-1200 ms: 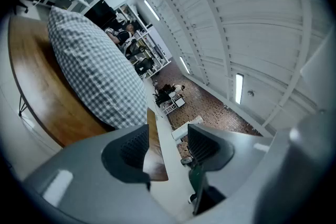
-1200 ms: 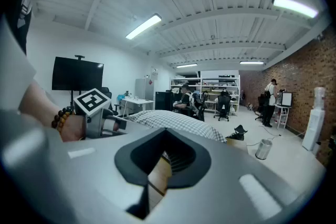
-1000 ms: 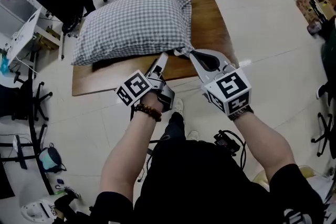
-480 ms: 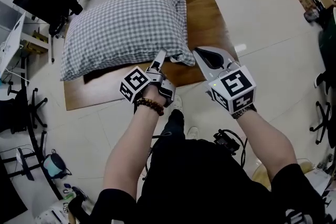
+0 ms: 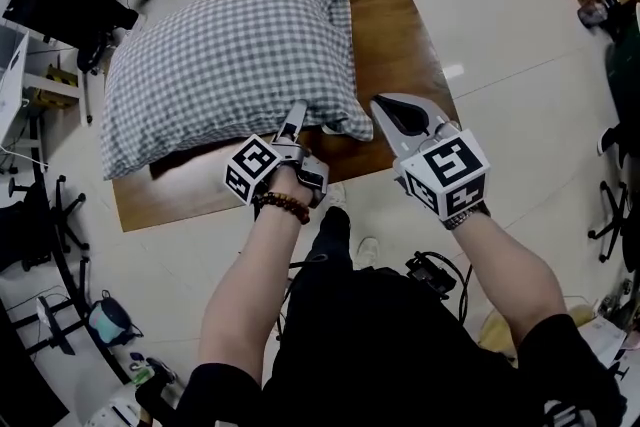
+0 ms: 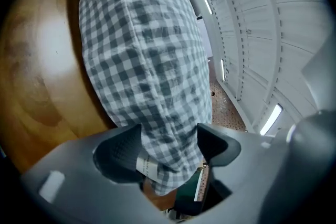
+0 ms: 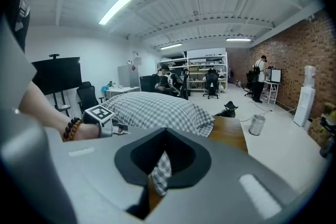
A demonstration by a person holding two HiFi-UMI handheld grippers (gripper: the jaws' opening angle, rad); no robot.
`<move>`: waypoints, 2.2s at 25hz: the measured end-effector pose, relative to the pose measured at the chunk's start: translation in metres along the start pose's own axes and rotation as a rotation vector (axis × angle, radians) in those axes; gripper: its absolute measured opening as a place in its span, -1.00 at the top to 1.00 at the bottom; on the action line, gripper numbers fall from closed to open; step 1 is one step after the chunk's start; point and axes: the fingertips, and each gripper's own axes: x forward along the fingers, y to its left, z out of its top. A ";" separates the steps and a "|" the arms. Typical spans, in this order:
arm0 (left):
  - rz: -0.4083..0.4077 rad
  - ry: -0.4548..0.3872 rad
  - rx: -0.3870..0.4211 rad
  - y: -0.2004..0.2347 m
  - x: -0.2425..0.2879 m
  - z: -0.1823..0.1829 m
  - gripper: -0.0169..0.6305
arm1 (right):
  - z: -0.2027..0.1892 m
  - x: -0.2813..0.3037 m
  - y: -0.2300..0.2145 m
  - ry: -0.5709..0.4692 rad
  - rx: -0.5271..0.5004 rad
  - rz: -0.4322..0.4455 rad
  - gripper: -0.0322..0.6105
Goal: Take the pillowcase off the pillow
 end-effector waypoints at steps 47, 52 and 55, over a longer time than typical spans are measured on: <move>0.092 0.021 0.255 -0.063 -0.044 0.032 0.93 | -0.161 0.113 -0.063 0.338 -0.032 0.352 0.07; 0.137 0.033 0.226 -0.054 -0.045 0.028 0.93 | -0.125 0.113 -0.051 0.212 0.217 0.478 -0.08; 0.153 0.046 0.189 -0.051 -0.048 0.024 0.93 | -0.109 0.115 -0.037 0.190 0.325 0.535 -0.19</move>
